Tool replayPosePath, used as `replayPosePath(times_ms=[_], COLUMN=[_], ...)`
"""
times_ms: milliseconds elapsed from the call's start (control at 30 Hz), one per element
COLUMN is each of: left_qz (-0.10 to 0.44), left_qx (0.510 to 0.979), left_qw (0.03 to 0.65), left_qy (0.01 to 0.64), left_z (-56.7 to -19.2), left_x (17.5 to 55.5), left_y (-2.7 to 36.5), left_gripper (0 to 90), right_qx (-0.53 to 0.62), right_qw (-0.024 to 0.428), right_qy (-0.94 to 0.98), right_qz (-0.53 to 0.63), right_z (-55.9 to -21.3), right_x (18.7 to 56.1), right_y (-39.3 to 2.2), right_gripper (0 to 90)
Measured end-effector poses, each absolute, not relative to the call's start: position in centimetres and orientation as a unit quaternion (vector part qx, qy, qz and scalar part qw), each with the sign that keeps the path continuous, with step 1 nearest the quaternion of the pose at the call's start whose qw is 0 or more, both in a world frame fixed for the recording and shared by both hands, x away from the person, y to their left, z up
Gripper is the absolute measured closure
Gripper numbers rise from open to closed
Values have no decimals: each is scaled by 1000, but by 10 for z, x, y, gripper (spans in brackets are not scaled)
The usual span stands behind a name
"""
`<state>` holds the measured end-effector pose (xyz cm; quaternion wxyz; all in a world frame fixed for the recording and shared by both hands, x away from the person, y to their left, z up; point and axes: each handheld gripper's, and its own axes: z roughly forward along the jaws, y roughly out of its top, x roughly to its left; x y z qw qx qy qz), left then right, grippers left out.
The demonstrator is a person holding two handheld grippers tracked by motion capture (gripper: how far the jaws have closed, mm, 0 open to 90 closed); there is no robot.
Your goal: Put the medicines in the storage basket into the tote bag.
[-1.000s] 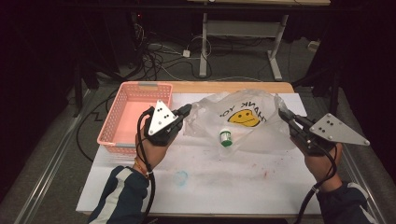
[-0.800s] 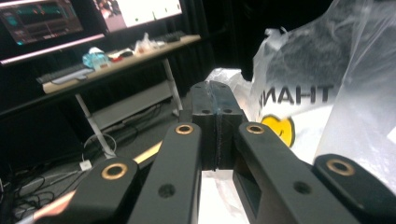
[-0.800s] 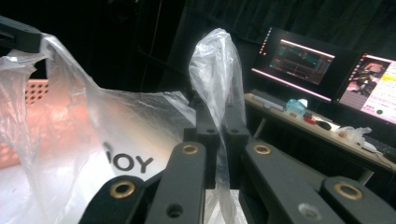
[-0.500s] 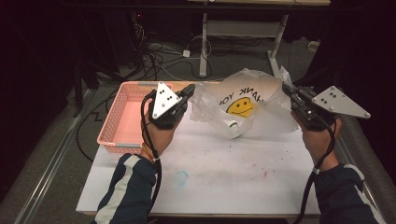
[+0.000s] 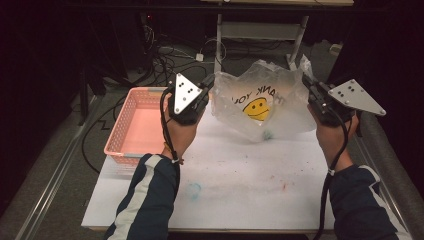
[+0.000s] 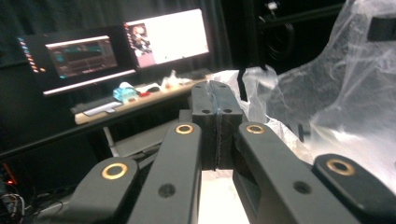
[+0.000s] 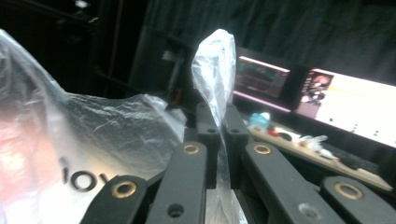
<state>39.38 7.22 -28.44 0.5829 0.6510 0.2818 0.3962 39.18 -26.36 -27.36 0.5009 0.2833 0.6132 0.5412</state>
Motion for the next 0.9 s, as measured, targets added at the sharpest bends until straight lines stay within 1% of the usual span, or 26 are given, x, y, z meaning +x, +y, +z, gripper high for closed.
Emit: replayPosePath(times_ms=[67,167,333,400,500,700,900], left_qz=[404,413,435,437,441,450,472], left_qx=[643,634,619,615,609,594,575], left_qw=[584,583,586,589,592,602,612], left_qy=[287,294,291,290,291,287,269], left_z=[-286,-288,-290,-290,-288,-272,-247], left_x=[400,409,418,421,424,418,398], left_y=[67,60,52,49,47,53,60], left_gripper=[875,876,875,875,875,875,875], right_qx=[289,297,302,302,304,303,288], right_qw=[519,535,545,557,559,557,561], right_qy=[596,579,564,559,558,553,547], right_qz=[540,539,542,536,533,541,551], right_z=[-274,-273,-271,-271,-269,-259,-242], right_x=[397,403,413,416,421,418,407], right_y=[-263,-264,-265,-265,-265,-266,-262], right_gripper=[900,900,900,900,900,900,900])
